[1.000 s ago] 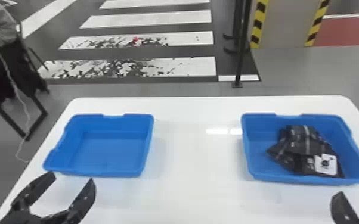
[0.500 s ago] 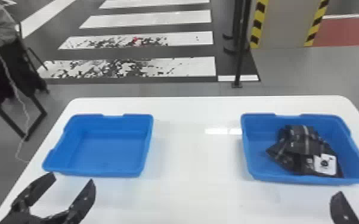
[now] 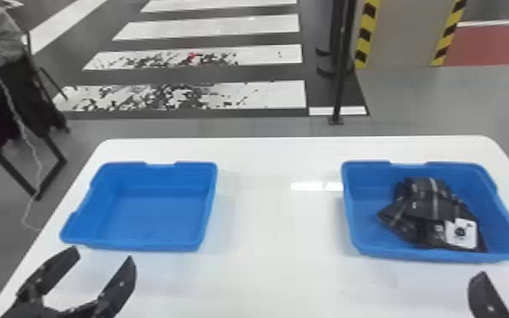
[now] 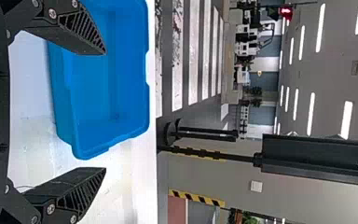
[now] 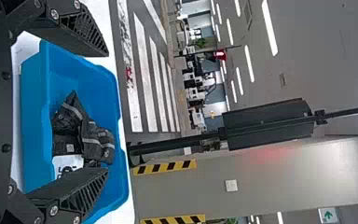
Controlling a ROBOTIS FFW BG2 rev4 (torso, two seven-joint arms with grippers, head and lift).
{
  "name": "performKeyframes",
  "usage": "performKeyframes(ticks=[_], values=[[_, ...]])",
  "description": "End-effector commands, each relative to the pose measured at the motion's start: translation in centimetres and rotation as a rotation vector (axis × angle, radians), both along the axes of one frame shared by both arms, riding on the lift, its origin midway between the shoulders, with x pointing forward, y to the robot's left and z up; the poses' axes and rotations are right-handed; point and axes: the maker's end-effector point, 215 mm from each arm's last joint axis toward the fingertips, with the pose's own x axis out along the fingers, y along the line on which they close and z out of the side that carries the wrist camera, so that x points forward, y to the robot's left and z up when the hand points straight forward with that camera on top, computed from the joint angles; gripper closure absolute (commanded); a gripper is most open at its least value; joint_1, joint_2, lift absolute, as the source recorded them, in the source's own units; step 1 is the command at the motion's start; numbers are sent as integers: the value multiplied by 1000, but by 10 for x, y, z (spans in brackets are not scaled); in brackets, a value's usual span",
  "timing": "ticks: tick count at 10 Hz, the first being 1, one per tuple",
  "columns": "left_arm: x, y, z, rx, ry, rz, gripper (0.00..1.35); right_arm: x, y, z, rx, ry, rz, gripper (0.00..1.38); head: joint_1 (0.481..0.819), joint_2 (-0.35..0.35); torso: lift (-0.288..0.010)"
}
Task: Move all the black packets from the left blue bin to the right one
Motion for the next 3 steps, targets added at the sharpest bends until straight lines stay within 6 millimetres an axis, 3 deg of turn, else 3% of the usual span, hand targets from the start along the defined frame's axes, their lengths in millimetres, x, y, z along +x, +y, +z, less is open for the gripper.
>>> performKeyframes(ticks=[1,3], values=[[0,0,0,-1,0,2,160,0,0,0,1,-1,-1,154,695,121,-138],[0,0,0,-1,0,2,160,0,-1,-1,7,0,-3,154,695,121,-138]])
